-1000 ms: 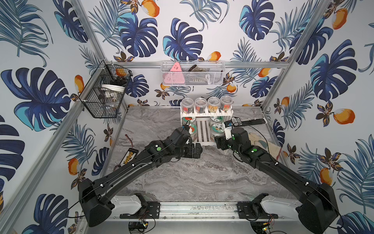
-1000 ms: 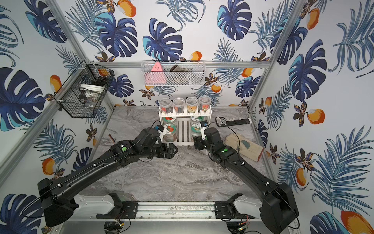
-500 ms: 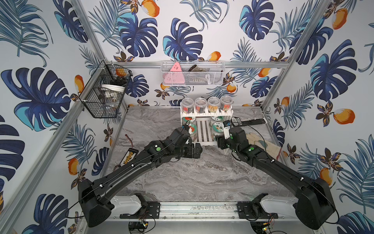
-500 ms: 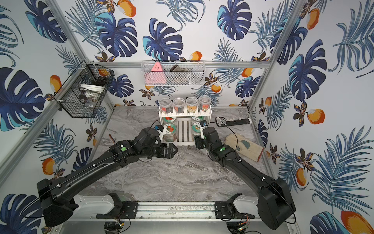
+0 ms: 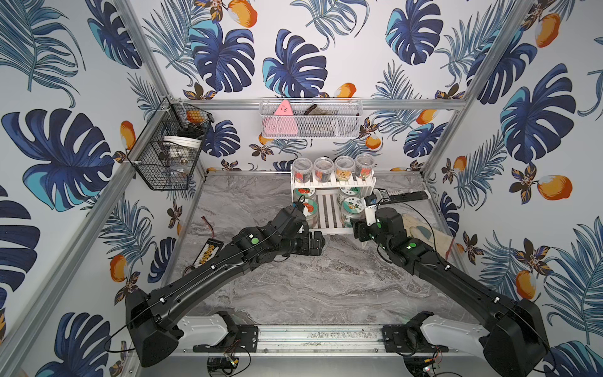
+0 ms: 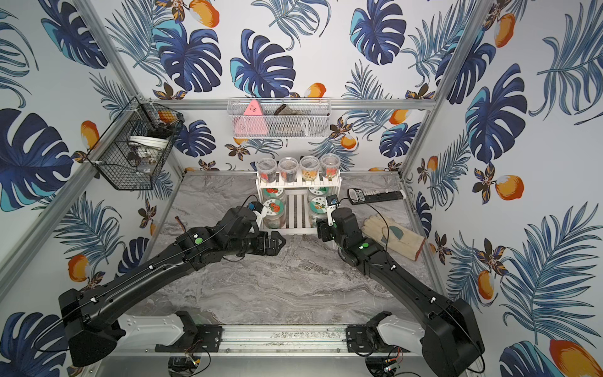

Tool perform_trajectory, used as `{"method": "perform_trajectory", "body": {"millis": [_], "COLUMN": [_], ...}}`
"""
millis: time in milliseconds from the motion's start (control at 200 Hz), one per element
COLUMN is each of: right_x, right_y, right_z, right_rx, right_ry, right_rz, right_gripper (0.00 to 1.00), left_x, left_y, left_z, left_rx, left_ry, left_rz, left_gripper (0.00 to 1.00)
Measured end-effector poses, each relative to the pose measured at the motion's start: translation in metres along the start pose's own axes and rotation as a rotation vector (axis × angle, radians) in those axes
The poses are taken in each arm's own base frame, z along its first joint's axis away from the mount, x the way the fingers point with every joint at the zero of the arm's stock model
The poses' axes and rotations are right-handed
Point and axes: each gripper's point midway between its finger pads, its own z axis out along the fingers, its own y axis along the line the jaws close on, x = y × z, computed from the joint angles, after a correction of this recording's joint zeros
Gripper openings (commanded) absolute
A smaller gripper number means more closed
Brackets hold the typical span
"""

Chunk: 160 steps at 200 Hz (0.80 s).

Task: Place the seed container on the shelf
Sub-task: Reset both arms

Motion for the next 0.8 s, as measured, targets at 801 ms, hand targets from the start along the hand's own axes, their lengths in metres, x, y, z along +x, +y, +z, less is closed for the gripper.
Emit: {"method": "perform_trajectory", "body": {"millis": [801], "right_x": [0.087], "right_y": [-0.202], "right_z": [-0.004], "right_rx": [0.662], "right_ry": [0.033], "right_rz": [0.273], "right_gripper": [1.00], "left_x": [-0.034], "left_y": [0.253], "left_z": [-0.026], "left_rx": [-0.799], "left_ry": [-0.447], "left_rz": [-0.035], "left_gripper": [0.99]}}
